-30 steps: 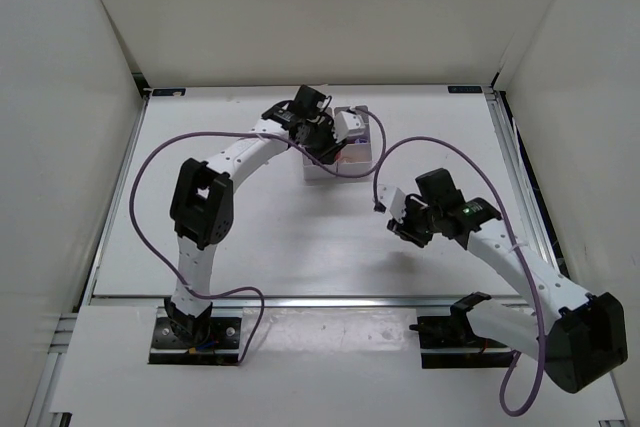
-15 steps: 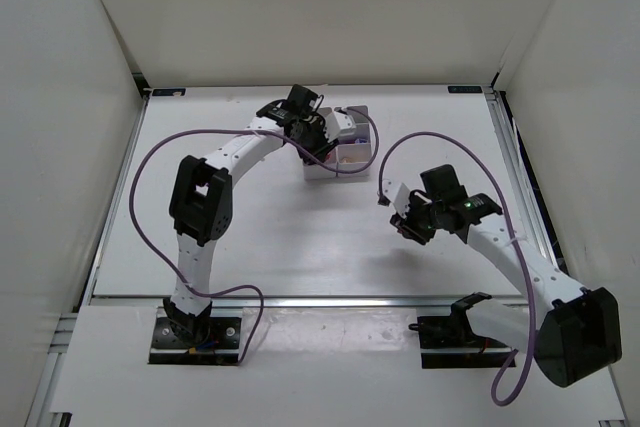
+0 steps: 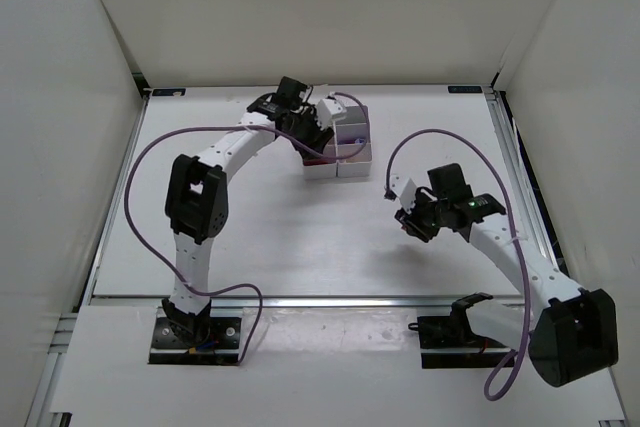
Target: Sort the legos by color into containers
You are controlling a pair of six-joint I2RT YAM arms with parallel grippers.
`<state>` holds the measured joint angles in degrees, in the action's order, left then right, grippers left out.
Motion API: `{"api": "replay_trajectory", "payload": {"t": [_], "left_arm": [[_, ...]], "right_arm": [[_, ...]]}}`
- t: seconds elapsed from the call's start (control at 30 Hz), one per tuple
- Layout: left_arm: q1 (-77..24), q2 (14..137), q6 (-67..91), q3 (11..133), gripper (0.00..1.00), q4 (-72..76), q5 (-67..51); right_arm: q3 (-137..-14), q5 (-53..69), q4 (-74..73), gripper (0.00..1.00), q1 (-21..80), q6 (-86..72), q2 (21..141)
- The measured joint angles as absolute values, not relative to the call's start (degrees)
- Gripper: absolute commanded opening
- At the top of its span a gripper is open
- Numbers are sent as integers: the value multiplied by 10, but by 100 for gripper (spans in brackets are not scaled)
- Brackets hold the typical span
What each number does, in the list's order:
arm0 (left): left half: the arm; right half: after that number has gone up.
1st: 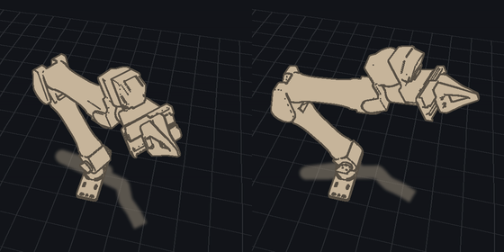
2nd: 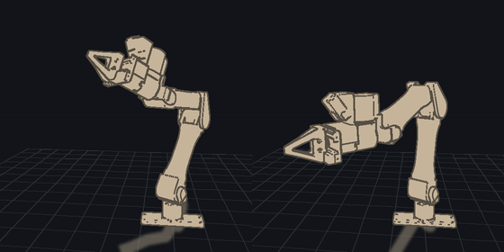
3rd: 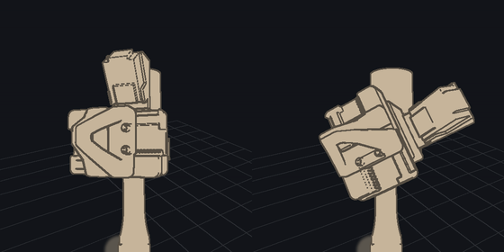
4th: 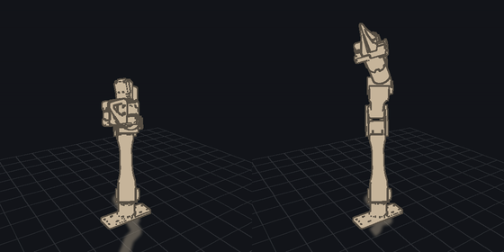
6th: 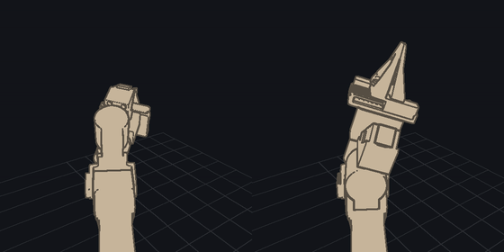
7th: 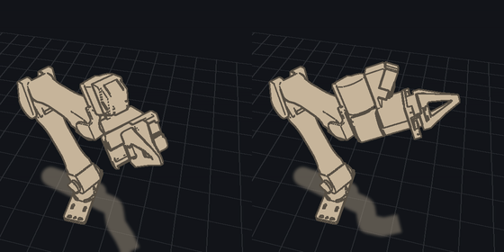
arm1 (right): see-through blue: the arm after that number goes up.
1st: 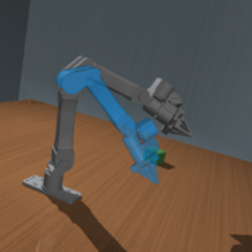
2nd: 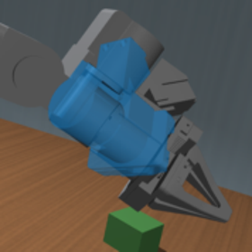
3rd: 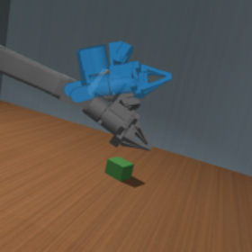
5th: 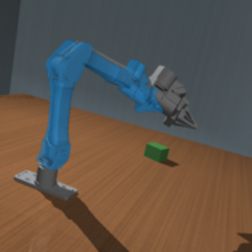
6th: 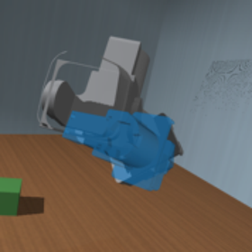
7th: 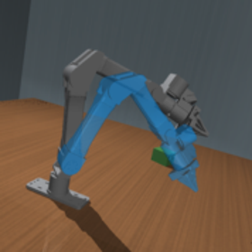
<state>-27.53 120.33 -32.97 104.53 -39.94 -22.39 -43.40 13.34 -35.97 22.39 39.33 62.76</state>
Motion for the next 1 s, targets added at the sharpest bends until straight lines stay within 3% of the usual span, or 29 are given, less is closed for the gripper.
{"api": "replay_trajectory", "payload": {"t": [0.27,0.43,0.73,1.0], "left_arm": [[-239,1188,-237,1143,63,-375,-234],[-197,1121,-155,1159,65,-361,-245],[-72,893,-78,942,66,-334,-217],[-60,851,-73,835,66,-343,-216]], "right_arm": [[-409,140,-350,5,197,392,616],[-460,167,-335,4,197,381,699],[-688,160,-230,0,252,318,902],[-778,164,-178,4,315,339,1020]]}}
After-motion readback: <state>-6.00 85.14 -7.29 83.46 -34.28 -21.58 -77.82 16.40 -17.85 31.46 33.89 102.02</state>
